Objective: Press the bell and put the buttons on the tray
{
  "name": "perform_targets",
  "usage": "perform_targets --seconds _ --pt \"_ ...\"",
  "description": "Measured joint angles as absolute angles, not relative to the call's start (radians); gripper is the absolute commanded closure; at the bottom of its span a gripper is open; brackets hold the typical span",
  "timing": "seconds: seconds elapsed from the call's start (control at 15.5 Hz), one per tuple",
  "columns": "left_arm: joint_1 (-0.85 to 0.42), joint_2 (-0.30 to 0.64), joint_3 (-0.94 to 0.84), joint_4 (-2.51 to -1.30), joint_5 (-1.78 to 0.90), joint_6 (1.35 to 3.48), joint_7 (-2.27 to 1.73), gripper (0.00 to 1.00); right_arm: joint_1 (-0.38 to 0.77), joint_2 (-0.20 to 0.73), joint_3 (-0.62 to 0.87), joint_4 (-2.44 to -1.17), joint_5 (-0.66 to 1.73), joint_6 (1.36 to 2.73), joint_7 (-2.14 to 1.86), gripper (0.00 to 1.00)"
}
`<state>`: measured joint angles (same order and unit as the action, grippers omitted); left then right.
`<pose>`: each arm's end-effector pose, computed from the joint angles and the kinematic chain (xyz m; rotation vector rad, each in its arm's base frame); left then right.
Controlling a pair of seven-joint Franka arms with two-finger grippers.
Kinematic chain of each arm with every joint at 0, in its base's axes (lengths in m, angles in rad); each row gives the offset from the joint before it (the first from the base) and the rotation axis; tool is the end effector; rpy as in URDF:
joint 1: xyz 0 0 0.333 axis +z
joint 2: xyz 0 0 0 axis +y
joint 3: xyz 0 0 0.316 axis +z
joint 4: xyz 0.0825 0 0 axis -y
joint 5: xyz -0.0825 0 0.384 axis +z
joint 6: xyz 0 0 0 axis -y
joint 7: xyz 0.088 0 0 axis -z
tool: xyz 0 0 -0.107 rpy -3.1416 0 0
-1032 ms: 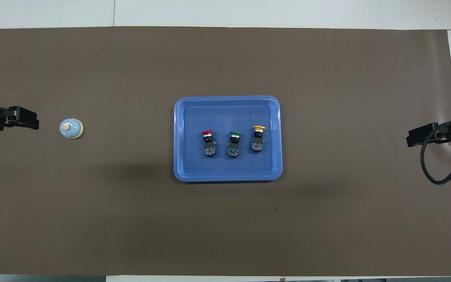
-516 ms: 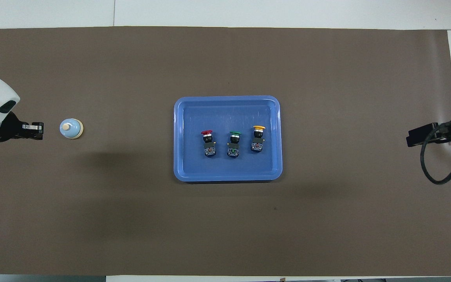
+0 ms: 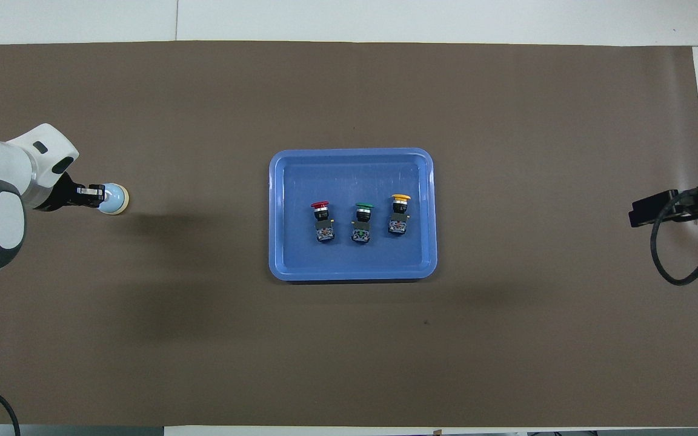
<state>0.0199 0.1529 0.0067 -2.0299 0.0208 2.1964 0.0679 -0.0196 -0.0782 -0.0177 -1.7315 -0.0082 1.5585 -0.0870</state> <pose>0.5806 0.0161 0.3739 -3.1218 0.0835 -0.0199 0.5241 -0.0208 0.5902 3.1361 0.0786 -0.1492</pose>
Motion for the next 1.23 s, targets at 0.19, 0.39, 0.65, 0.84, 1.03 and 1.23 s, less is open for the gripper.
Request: perform_targets --seconds 0.19,0.39,0.65,0.84,1.03,1.23 --pt "0.022 0.175 0.014 -2.030 0.021 2.234 0.068 1.00 -0.020 -0.078 -0.018 -1.731 -0.008 1.558 -0.087 0.00" --pt "0.024 0.196 0.015 -2.031 0.021 2.260 0.068 1.00 -0.020 -0.078 -0.018 -1.731 -0.008 1.558 -0.087 0.00" --pt "0.024 0.231 0.013 -2.028 0.020 2.298 0.068 1.00 -0.020 -0.078 -0.018 -1.731 -0.008 1.558 -0.087 0.00" --pt "0.024 0.232 0.013 -2.022 0.020 2.289 0.068 1.00 -0.020 -0.078 -0.018 -1.731 -0.008 1.558 -0.087 0.00" --pt "0.024 0.238 0.013 -1.927 0.020 2.120 0.068 1.00 -0.020 -0.078 -0.018 -1.731 -0.008 1.558 -0.087 0.00" --pt "0.022 0.216 0.011 -1.784 0.020 1.908 0.068 0.77 -0.020 -0.078 -0.018 -1.731 -0.008 1.558 -0.087 0.00"
